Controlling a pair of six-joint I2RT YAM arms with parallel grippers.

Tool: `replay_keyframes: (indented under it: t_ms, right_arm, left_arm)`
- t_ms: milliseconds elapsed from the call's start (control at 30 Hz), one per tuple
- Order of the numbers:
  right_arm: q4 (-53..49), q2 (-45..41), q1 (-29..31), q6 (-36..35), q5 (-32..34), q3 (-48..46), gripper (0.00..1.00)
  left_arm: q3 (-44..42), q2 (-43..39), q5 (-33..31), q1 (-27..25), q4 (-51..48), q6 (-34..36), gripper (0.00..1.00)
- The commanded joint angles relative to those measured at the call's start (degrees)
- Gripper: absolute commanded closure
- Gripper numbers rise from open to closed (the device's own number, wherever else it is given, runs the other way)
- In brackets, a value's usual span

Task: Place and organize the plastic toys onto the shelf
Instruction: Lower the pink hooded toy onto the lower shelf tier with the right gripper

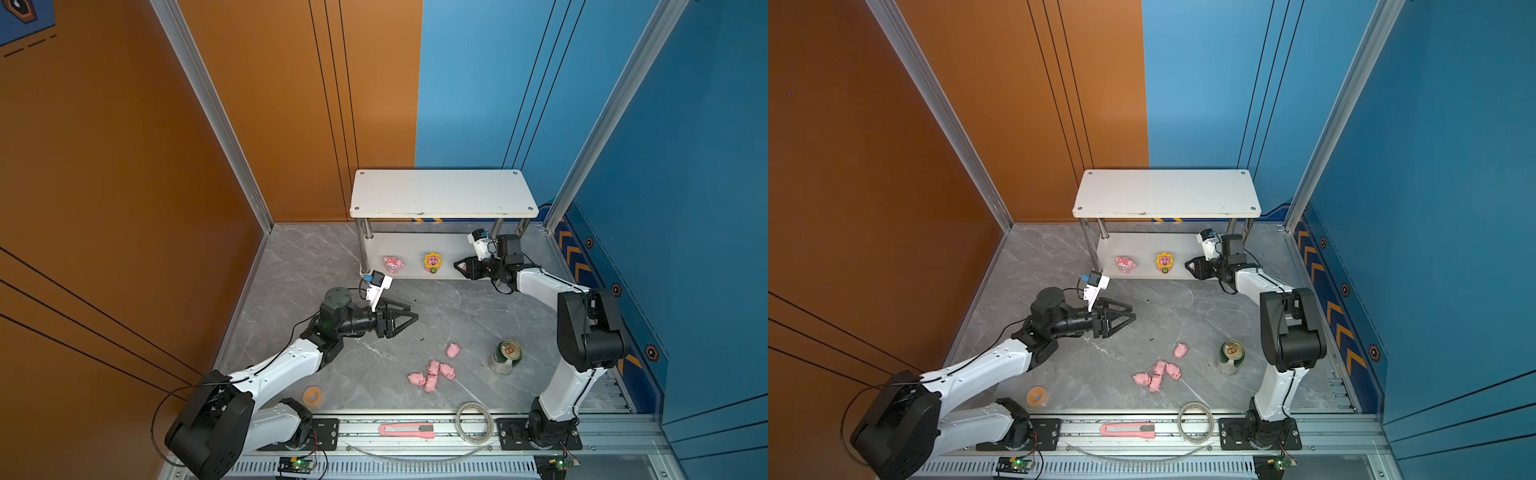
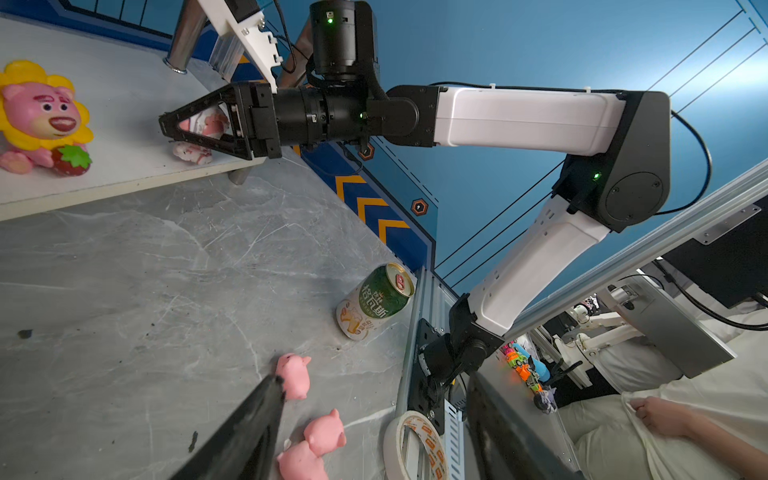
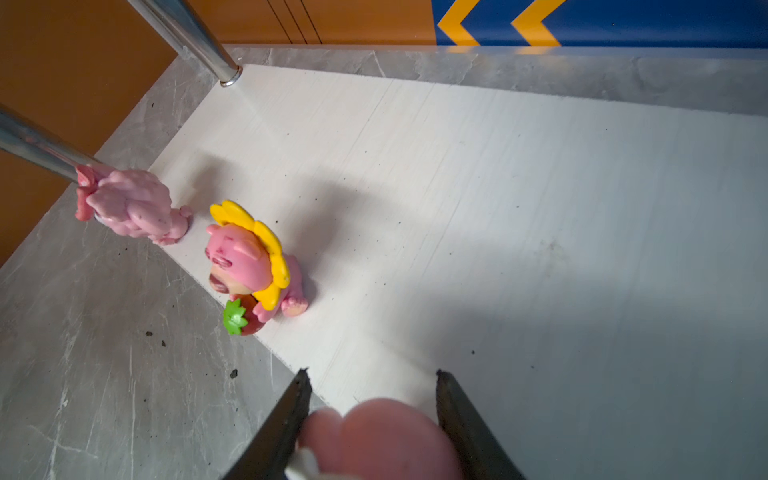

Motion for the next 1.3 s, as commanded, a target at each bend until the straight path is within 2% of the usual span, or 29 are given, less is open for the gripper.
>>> replay_keyframes:
  t_ms: [0,300,500,600,700,1000,1267]
  right_arm:
    - [-1.62,0.81,-0.17,-4.27,-4.09,3.14,0.96]
    - [-9.13,4.25,-1.32,-9.95,-4.75,8.04,0.94]
    - [-8.83,4.46,-2.03,-9.67,-4.42,7.83,0.85]
    - [-8.35,4.39,-2.13,-9.2,-3.08,7.45,0.84]
    - [-7.4,4.48,-2.3,-8.77,-1.91,7.01,0.77]
    - [-4.84,5.98,-3.43,-7.15,-0.55,6.98,0.76]
    - [-3.85,5.29,-3.73,-6.7,-0.83,5.94,0.49]
  left_arm:
    - [2.0,1.05,1.6,0.54,1.57,0.0,0.3]
    - [3.72,4.18,1.95,0.24,2.8,-0.78,0.3]
    - [4.63,5.26,1.95,-0.16,2.8,-1.09,0.3]
    - [4.88,5.67,1.86,-0.45,2.89,-1.2,0.3]
    - [5.02,5.92,1.68,-0.71,2.89,-1.17,0.3]
    - [5.25,6.51,1.6,-0.98,2.98,-1.38,0.3]
    - [5.4,7.46,1.59,-1.05,3.94,-1.63,0.3]
